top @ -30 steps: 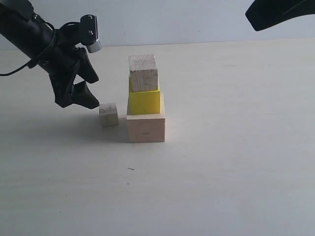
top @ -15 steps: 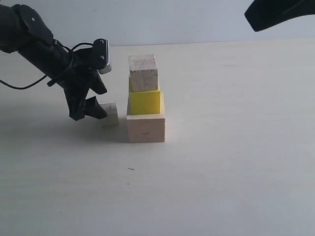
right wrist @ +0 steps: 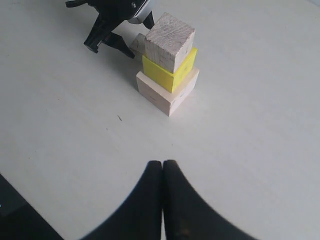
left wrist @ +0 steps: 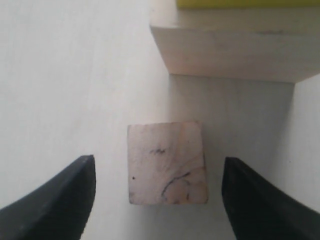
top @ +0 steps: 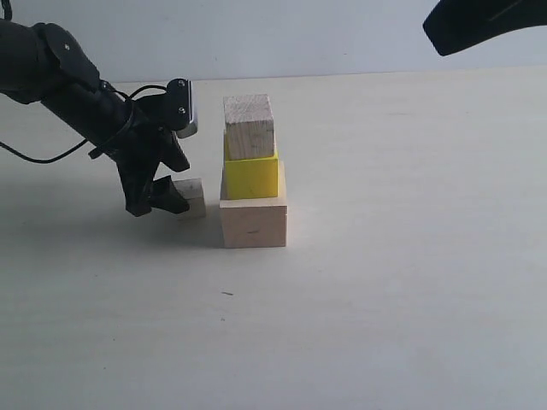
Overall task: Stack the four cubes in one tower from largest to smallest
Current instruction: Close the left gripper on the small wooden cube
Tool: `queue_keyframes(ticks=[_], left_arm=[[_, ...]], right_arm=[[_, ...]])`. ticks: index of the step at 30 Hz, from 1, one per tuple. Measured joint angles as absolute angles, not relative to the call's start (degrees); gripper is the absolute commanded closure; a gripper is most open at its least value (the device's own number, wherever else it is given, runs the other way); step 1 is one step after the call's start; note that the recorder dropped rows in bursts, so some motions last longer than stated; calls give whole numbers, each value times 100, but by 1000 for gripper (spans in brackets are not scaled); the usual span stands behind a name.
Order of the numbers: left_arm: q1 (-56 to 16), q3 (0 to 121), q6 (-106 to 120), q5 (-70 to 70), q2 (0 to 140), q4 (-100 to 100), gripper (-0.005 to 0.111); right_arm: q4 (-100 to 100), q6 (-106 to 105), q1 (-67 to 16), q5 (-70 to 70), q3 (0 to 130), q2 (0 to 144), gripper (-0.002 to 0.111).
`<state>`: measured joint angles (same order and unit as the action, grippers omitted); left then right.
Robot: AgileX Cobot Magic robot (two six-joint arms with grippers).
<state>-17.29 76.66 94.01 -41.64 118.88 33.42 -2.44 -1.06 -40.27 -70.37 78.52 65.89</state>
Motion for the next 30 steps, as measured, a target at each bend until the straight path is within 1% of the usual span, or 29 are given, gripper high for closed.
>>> queue_keyframes(ticks=[26, 28, 30], left_arm=[[-1729, 7666, 9422, -4164, 12109, 3465, 38], [-1729, 7666, 9422, -4164, 12146, 3462, 41], [-1729, 7666, 9422, -4164, 12167, 3467, 51]], right_arm=[[-244, 0, -4027, -7037, 7852, 6587, 108], [-244, 0, -4027, -7037, 7852, 6587, 108], [-250, 0, -4027, -7037, 7852, 6587, 108]])
